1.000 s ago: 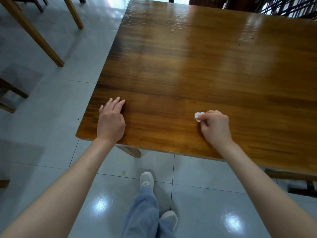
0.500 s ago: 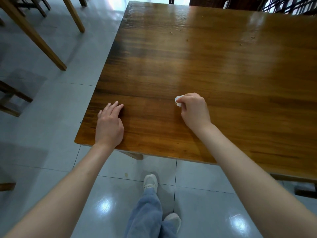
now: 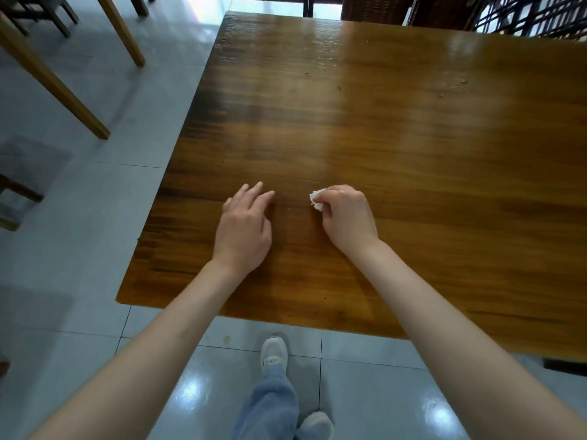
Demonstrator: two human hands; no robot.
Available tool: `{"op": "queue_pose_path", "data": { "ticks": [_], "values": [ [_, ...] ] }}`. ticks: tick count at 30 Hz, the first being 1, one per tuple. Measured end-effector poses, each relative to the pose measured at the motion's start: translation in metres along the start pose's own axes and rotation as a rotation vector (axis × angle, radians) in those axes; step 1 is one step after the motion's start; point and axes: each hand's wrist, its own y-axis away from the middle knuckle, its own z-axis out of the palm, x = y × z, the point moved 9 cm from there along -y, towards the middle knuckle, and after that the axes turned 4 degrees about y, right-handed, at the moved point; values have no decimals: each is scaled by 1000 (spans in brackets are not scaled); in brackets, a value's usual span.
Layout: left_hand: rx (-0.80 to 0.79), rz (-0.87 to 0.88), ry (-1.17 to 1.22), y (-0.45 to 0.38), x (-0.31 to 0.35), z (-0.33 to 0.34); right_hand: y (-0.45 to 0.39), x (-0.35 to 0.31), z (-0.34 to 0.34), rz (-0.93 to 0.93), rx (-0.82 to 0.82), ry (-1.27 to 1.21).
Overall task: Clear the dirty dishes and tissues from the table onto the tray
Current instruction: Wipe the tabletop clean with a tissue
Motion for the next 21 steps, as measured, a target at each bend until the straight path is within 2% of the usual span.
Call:
{"op": "queue_pose_path", "data": {
  "ticks": [2,9,16,21],
  "values": [
    [-26,20,-15,-20,12,14,1,8,4,13,-20,5],
    [-71,72,1,-70,34,35,10,65,-14,113,64,-2],
    [-61,105,27,-102,31,34,-17,175,-56,443,168,105],
    [-55,99,22,-117,25,37,-12,170,-51,533,186,78]
  ]
}}
